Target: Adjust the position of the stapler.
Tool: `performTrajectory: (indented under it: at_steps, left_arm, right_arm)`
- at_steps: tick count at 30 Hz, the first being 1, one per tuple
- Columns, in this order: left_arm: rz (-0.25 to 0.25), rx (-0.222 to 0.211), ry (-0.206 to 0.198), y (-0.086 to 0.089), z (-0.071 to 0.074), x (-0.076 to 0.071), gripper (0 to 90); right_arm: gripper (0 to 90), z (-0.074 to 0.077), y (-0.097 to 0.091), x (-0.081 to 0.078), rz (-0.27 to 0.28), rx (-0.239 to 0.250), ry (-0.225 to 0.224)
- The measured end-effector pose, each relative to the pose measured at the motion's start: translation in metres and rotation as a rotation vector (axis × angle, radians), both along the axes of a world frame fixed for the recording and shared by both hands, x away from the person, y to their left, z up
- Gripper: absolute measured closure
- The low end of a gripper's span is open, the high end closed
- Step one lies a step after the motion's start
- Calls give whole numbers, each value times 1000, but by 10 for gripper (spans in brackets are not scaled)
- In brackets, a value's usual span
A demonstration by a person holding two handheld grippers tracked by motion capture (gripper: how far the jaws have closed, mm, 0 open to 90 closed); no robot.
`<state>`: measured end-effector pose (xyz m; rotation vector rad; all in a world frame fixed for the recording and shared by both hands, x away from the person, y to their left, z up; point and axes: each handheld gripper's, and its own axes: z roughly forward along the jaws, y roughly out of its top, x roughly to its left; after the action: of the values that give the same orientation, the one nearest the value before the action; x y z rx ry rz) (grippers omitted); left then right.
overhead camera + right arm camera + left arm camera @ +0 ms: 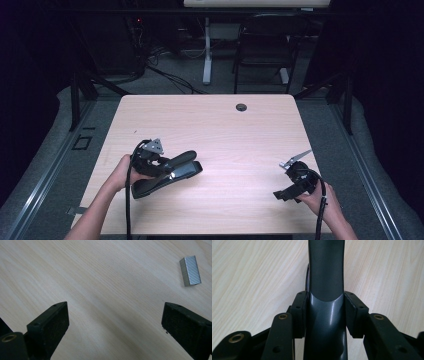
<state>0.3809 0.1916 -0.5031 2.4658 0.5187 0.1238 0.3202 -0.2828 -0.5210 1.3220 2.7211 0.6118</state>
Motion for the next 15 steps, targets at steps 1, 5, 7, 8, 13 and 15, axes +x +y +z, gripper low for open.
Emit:
performTrajectory:
  at_steps: [1, 5, 7, 8, 13, 15]
  left_arm:
    - [-8, -3, -2, -2, 0, 0, 584]
    - [-32, 2, -2, -7, 0, 2, 584]
    - [-38, 3, -5, -10, 0, 2, 584]
    - [-43, 1, -6, -12, 0, 2, 584]
    - [-66, 4, -12, -19, 0, 3, 584]
    - [-75, 7, -13, -22, 0, 4, 584]
  right_arm:
    - [71, 0, 0, 0, 0, 4, 1]
    - [70, 0, 0, 0, -1, -8, -5]
    - [71, -1, 1, 0, -1, -6, -7]
    - [71, -2, 2, -1, -9, 8, -9]
    - [70, -2, 3, 0, 3, -13, -10]
    - [70, -2, 3, 0, 3, -2, -7]
